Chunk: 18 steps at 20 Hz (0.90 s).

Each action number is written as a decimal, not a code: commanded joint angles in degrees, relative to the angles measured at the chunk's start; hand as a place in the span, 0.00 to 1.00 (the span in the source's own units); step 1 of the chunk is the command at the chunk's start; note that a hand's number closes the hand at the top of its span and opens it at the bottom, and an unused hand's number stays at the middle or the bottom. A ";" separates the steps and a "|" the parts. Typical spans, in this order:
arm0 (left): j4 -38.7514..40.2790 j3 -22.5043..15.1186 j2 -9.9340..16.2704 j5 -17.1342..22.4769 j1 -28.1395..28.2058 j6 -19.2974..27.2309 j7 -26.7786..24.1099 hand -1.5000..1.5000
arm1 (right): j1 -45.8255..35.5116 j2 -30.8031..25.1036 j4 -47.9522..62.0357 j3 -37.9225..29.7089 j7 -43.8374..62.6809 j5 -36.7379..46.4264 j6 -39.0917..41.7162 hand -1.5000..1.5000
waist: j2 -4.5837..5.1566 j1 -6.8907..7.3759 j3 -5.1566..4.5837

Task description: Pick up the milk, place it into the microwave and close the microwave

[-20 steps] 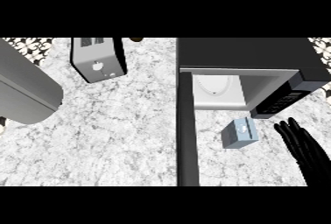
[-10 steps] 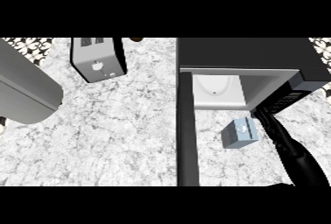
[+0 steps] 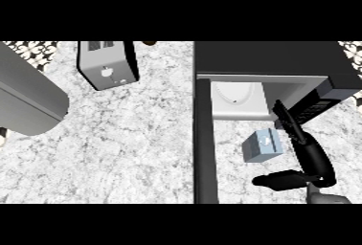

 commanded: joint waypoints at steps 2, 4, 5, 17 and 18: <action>1.48 1.51 0.06 -0.39 2.92 -3.04 -3.15 0.00 | -4.03 -0.30 10.05 -1.41 -4.93 0.70 -1.44 0.00 | -0.04 0.03 0.00; -0.35 2.63 -0.20 0.82 0.73 -1.53 -0.30 0.00 | -3.01 -2.10 12.96 -1.16 -9.27 2.82 -1.70 0.00 | 0.05 -0.35 0.01; 1.76 1.37 -1.33 -0.21 -2.64 -0.71 0.32 0.00 | -7.94 -2.49 12.48 -2.53 -4.04 -1.07 1.60 0.00 | 0.05 -0.44 -0.01; 1.14 2.29 -3.90 -1.29 2.26 -3.54 -1.37 0.00 | -8.08 -3.31 30.84 -0.49 -19.47 5.81 -2.96 0.00 | 0.05 -0.29 0.02; 0.82 2.13 -3.12 -0.75 5.19 -6.31 -3.68 0.00 | -9.35 -2.67 35.58 -0.16 -20.59 7.62 -5.09 1.00 | 0.06 0.28 0.05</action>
